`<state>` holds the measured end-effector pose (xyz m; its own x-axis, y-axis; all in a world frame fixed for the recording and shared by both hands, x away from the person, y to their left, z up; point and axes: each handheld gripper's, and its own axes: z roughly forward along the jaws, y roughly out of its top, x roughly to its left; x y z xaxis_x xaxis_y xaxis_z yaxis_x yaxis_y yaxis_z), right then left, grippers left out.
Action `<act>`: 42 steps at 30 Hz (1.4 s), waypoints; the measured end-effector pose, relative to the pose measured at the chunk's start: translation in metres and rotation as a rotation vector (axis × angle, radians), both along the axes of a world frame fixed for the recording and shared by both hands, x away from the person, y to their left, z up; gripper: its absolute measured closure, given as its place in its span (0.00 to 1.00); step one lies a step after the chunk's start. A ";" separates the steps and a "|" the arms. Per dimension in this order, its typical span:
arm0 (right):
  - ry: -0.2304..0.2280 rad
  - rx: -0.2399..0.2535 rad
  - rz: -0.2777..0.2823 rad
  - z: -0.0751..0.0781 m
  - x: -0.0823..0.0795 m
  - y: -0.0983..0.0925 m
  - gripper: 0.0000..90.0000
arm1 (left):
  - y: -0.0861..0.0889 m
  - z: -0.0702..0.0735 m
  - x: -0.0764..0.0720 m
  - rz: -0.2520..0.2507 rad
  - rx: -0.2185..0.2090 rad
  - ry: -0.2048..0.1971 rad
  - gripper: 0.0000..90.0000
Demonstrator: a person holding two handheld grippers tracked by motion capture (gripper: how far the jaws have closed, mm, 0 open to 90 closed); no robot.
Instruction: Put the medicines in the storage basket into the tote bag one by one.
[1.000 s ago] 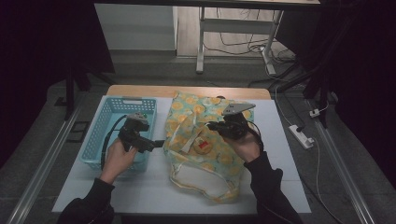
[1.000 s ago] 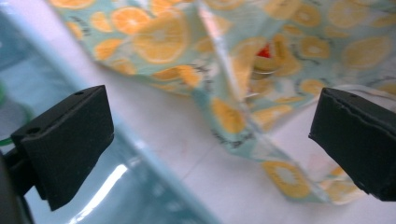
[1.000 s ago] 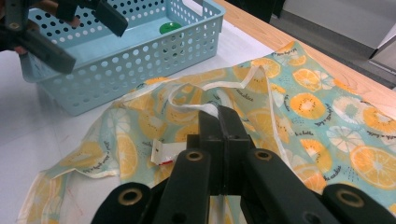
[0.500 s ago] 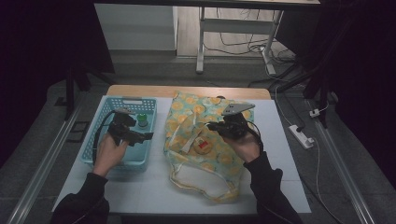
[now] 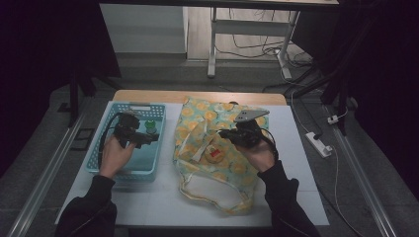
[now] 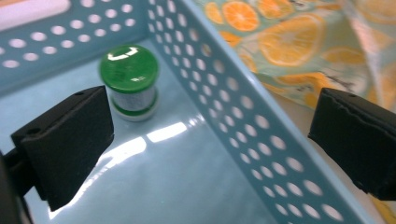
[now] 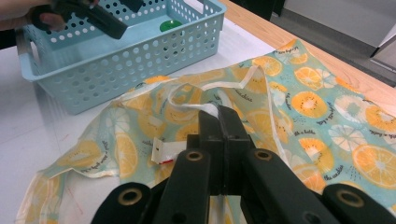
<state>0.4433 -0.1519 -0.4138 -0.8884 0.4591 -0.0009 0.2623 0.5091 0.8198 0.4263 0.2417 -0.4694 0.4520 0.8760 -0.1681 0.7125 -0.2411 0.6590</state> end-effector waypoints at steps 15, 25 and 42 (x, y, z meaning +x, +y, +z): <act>0.003 0.000 0.002 -0.001 0.000 0.001 1.00 | 0.005 -0.015 0.033 0.006 0.074 0.060 0.00; 0.002 0.001 0.003 0.000 0.000 0.000 1.00 | 0.002 -0.019 0.052 0.025 0.127 0.086 0.12; -0.001 0.000 0.005 0.000 0.000 0.001 1.00 | -0.001 -0.018 0.064 0.028 0.126 0.158 0.56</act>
